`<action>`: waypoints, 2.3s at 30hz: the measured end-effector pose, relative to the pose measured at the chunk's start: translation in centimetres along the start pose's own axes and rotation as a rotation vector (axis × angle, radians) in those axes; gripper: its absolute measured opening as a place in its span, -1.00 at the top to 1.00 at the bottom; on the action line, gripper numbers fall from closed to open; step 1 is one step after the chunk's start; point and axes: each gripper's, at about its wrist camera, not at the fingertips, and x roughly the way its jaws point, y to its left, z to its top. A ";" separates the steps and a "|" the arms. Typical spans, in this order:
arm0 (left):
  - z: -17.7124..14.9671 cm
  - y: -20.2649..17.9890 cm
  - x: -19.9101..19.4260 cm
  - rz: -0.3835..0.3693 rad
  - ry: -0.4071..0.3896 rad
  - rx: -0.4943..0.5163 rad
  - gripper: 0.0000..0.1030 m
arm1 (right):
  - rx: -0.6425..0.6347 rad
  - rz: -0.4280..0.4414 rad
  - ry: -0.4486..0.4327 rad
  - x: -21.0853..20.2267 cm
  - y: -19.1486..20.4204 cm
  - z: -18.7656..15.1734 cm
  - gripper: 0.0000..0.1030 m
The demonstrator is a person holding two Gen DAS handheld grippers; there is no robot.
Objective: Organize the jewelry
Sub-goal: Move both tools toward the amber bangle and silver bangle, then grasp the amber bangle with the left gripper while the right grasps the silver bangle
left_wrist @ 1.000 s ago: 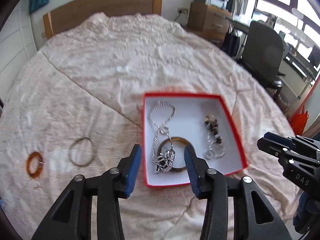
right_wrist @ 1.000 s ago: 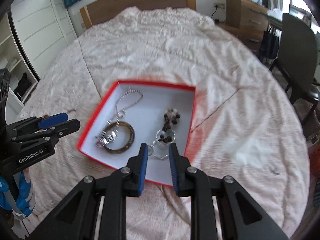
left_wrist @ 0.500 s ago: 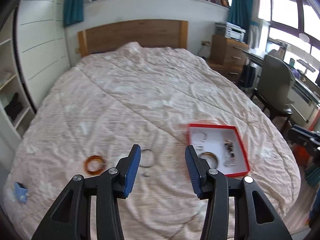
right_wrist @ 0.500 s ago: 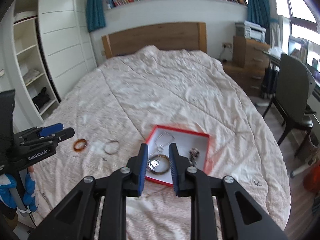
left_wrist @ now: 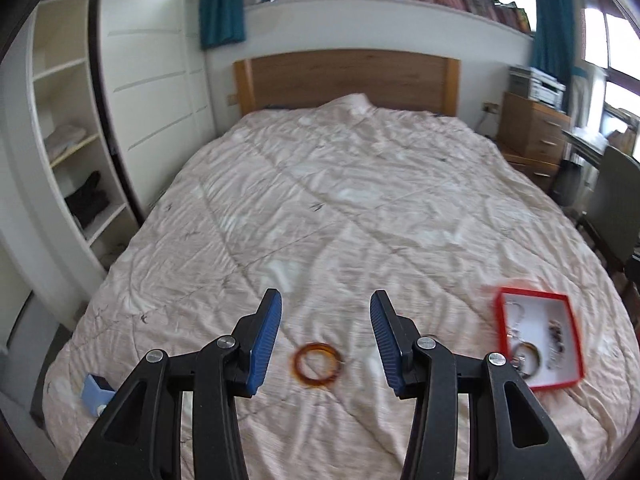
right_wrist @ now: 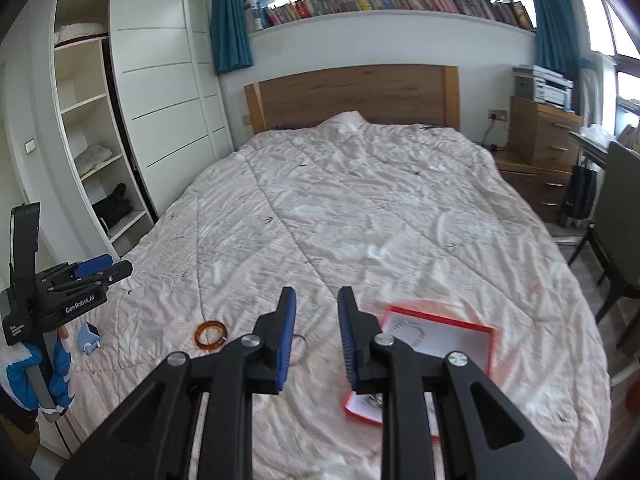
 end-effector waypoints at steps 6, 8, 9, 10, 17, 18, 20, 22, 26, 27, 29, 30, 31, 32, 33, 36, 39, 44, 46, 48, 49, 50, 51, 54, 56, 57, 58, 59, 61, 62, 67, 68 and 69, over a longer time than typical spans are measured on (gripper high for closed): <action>-3.0 3.3 7.6 0.027 0.116 -0.049 0.11 | 0.007 0.057 0.124 9.4 1.6 -2.4 0.60; -4.2 3.8 9.9 0.023 0.159 -0.057 0.11 | 0.014 0.067 0.163 12.1 1.7 -3.6 0.60; -4.8 4.1 11.3 0.023 0.181 -0.059 0.11 | 0.022 0.071 0.189 13.9 1.6 -4.3 0.60; -5.4 4.1 12.3 0.024 0.198 -0.060 0.11 | 0.031 0.075 0.210 15.3 1.5 -5.0 0.60; -9.6 4.2 18.8 0.033 0.317 -0.083 0.12 | 0.059 0.084 0.318 22.2 0.9 -8.6 0.60; -10.0 4.3 19.5 0.036 0.328 -0.088 0.12 | 0.058 0.085 0.330 22.9 0.9 -9.0 0.60; -10.8 4.5 20.7 0.044 0.349 -0.095 0.12 | 0.057 0.085 0.353 24.2 0.9 -9.9 0.60; -11.3 4.8 21.4 0.050 0.362 -0.099 0.13 | 0.064 0.080 0.375 25.4 0.8 -10.7 0.60; -12.1 5.1 22.6 0.055 0.378 -0.104 0.13 | 0.070 0.072 0.406 27.2 0.6 -11.8 0.60; -12.3 5.1 22.9 0.056 0.381 -0.100 0.13 | 0.069 0.065 0.417 27.6 0.6 -12.1 0.60; -12.6 5.0 23.5 0.055 0.387 -0.093 0.13 | 0.071 0.059 0.436 28.3 0.3 -12.6 0.60; -12.8 4.9 23.8 0.055 0.391 -0.089 0.13 | 0.074 0.058 0.444 28.7 0.2 -12.9 0.60; -12.9 4.9 24.0 0.057 0.395 -0.085 0.13 | 0.076 0.058 0.448 28.9 0.2 -13.1 0.60; -13.1 4.9 24.3 0.059 0.399 -0.080 0.13 | 0.077 0.058 0.451 29.1 0.1 -13.3 0.60; -13.3 4.8 24.6 0.061 0.402 -0.078 0.13 | 0.076 0.060 0.454 29.4 0.1 -13.5 0.60; -13.8 4.7 25.0 0.060 0.396 -0.079 0.13 | 0.077 0.066 0.463 30.2 0.0 -14.0 0.60; -14.2 4.5 25.5 0.062 0.387 -0.075 0.12 | 0.089 0.077 0.460 30.7 -0.2 -14.6 0.59; -14.5 4.8 26.0 0.046 0.375 -0.108 0.12 | 0.098 0.095 0.463 31.4 -0.4 -14.9 0.59; -14.5 4.7 26.1 0.050 0.374 -0.106 0.12 | 0.097 0.098 0.462 31.5 -0.5 -15.0 0.60; -14.4 4.7 26.0 0.053 0.375 -0.104 0.13 | 0.096 0.094 0.457 31.3 -0.4 -14.9 0.61; -14.3 4.6 25.9 0.058 0.376 -0.097 0.17 | 0.094 0.089 0.454 31.2 -0.4 -14.9 0.62; -14.2 4.5 25.8 0.061 0.375 -0.086 0.23 | 0.087 0.083 0.444 30.9 -0.2 -14.7 0.66; -14.0 4.1 25.5 0.061 0.371 -0.068 0.44 | 0.079 0.079 0.429 30.5 0.0 -14.5 0.74; -13.5 3.5 24.7 0.072 0.361 -0.036 0.78 | 0.068 0.082 0.399 29.3 0.4 -13.8 0.89; -13.1 3.5 24.1 0.077 0.351 -0.044 0.79 | 0.055 0.076 0.376 28.5 0.7 -13.3 0.91; -12.8 3.6 23.7 0.078 0.345 -0.054 0.79 | 0.054 0.077 0.362 28.0 0.8 -12.9 0.91; -12.5 3.7 23.2 0.079 0.338 -0.061 0.79 | 0.052 0.080 0.346 27.3 0.9 -12.5 0.91; -12.4 3.6 22.8 0.080 0.332 -0.064 0.80 | 0.047 0.079 0.336 26.8 1.0 -12.2 0.92; -11.6 3.7 21.9 0.082 0.319 -0.067 0.80 | 0.036 0.077 0.321 25.9 1.1 -11.6 0.92; -11.3 3.7 21.5 0.081 0.314 -0.066 0.80 | 0.032 0.077 0.312 25.3 1.2 -11.3 0.92; -10.3 3.8 19.3 0.085 0.297 -0.067 0.81 | 0.029 0.070 0.267 22.0 1.2 -9.7 0.92; -10.1 3.8 18.7 0.086 0.289 -0.065 0.81 | 0.028 0.066 0.261 21.5 1.2 -9.5 0.92; -9.9 3.7 18.1 0.084 0.280 -0.059 0.81 | 0.029 0.061 0.252 20.6 1.0 -9.3 0.92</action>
